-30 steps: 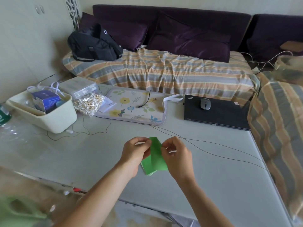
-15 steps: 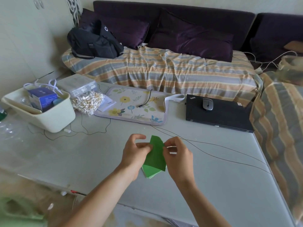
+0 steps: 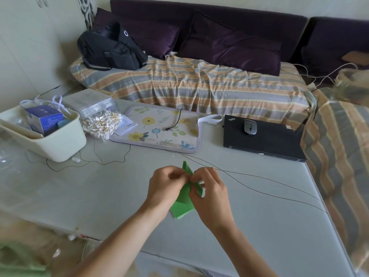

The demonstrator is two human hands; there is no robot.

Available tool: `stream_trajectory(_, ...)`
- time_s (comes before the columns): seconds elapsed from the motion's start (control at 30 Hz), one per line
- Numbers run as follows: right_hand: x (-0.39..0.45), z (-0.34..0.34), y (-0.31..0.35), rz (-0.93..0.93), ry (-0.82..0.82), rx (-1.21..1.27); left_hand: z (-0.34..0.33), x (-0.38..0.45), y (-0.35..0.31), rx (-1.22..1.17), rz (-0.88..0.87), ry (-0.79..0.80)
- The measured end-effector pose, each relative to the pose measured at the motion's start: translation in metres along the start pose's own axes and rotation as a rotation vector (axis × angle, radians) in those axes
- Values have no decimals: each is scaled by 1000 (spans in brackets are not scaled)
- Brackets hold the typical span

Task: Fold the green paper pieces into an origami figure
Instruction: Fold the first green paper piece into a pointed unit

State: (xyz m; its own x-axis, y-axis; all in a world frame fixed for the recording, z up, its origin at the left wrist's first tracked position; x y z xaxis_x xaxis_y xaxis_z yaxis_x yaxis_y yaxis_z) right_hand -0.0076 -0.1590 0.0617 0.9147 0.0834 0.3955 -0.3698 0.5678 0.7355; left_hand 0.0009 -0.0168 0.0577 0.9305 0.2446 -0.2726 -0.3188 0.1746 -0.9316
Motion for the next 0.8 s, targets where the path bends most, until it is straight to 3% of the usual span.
stream_trajectory(0.13, 1, 6, -7, -244, 31, 208, 1, 2, -7, 110, -94, 11)
stream_trajectory(0.3, 6, 10, -29, -502, 114, 414, -10, 0, -10, 197, -148, 217)
stream_trajectory(0.43, 5, 8, -31, -539, 222, 498, -13, -4, -13, 216, -184, 277)
stream_trajectory(0.8, 2, 16, -35, -652, 125, 716, -11, -5, -20, 216, -276, 165)
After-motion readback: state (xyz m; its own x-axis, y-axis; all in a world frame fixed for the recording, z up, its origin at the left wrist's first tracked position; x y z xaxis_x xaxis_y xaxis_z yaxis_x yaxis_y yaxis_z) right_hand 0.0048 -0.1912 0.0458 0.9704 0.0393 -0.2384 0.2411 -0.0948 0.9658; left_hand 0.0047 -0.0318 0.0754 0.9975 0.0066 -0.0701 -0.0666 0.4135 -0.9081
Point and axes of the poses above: each hand's wrist, its own x-axis towards the middle knuckle, its own z-axis out of the back of the hand, y = z × x, the point moved 6 cm from there along x, towards the middle knuckle, and after that the axes turned 2 degrees about z, right-handed, at the moved point
